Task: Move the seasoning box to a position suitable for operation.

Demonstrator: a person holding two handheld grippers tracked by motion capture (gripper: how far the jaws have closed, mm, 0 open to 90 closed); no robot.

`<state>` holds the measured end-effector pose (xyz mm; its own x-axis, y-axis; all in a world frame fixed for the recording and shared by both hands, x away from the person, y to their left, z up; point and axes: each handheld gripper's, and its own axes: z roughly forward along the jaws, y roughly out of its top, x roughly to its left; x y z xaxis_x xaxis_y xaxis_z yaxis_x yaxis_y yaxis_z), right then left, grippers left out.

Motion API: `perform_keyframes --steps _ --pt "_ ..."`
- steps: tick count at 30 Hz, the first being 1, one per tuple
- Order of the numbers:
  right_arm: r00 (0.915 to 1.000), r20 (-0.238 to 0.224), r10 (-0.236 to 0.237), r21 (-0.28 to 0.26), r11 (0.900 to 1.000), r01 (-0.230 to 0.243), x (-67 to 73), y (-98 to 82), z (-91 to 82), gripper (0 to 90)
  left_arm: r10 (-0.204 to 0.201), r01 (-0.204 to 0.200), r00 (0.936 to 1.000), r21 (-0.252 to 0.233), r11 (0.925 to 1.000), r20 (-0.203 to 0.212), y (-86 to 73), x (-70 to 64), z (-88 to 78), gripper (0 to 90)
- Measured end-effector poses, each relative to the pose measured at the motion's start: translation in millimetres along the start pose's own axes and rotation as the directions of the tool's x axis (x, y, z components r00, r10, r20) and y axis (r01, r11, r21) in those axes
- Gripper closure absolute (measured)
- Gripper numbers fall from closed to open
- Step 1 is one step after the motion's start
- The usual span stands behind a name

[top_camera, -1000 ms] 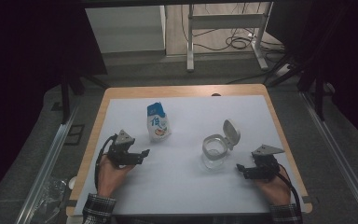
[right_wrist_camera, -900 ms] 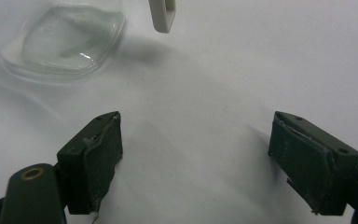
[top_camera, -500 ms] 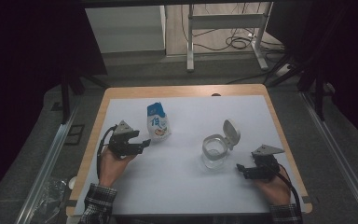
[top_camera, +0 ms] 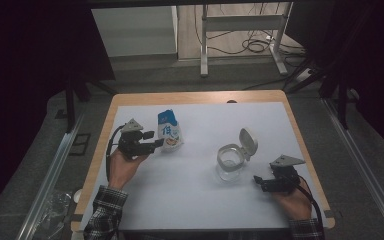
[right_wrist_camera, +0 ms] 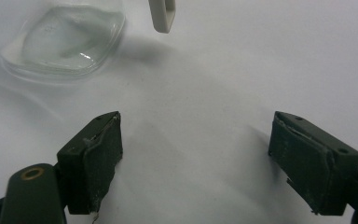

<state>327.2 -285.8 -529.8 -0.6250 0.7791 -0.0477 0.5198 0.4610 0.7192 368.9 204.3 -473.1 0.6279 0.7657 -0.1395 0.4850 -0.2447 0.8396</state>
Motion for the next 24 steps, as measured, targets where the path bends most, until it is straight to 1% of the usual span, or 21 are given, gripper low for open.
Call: perform_keyframes --steps 2,4,7,10,13,15,17,20,24 --pt "1.0000 0.000 0.000 0.000 1.000 0.000 0.0 0.0 0.0 17.6 0.004 -0.003 1.0000 -0.018 0.9998 0.006 3.5 1.7 1.0 44.4" --pt "1.0000 0.000 -0.001 -0.002 1.000 0.001 -0.1 -0.1 0.2 17.6 0.012 -0.012 0.9999 -0.028 0.9996 0.004 5.7 3.4 2.4 44.6" --pt "1.0000 0.000 -0.002 -0.003 1.000 0.002 -0.2 -0.1 0.3 17.6 0.021 -0.021 0.9998 -0.050 0.9986 0.006 6.9 5.7 5.0 46.4" --pt "1.0000 0.000 -0.002 -0.003 1.000 0.002 -0.2 -0.2 0.3 17.6 0.041 -0.039 0.9988 -0.084 0.9957 0.026 6.6 7.8 8.2 49.4" --pt "1.0000 0.000 -0.002 -0.003 1.000 0.002 -0.2 -0.2 0.3 17.6 0.058 -0.054 0.9979 -0.117 0.9917 0.031 6.1 9.6 11.9 54.0" --pt "1.0000 0.000 -0.002 -0.003 1.000 0.002 -0.2 -0.2 0.3 17.6 0.069 -0.065 0.9973 -0.128 0.9896 0.026 6.0 10.1 13.7 56.0" --pt "1.0000 0.000 -0.002 -0.003 1.000 0.002 -0.1 -0.2 0.3 17.6 0.073 -0.068 0.9969 -0.142 0.9875 0.030 5.9 10.6 15.6 58.2" --pt "1.0000 0.000 -0.002 -0.003 1.000 0.002 -0.2 -0.2 0.3 17.6 0.074 -0.067 0.9965 -0.149 0.9865 0.039 6.0 11.3 18.0 61.2" --pt "1.0000 0.000 -0.002 -0.004 1.000 0.002 -0.2 -0.2 0.3 17.6 0.080 -0.074 0.9964 -0.155 0.9852 0.028 5.5 12.1 21.0 63.5"
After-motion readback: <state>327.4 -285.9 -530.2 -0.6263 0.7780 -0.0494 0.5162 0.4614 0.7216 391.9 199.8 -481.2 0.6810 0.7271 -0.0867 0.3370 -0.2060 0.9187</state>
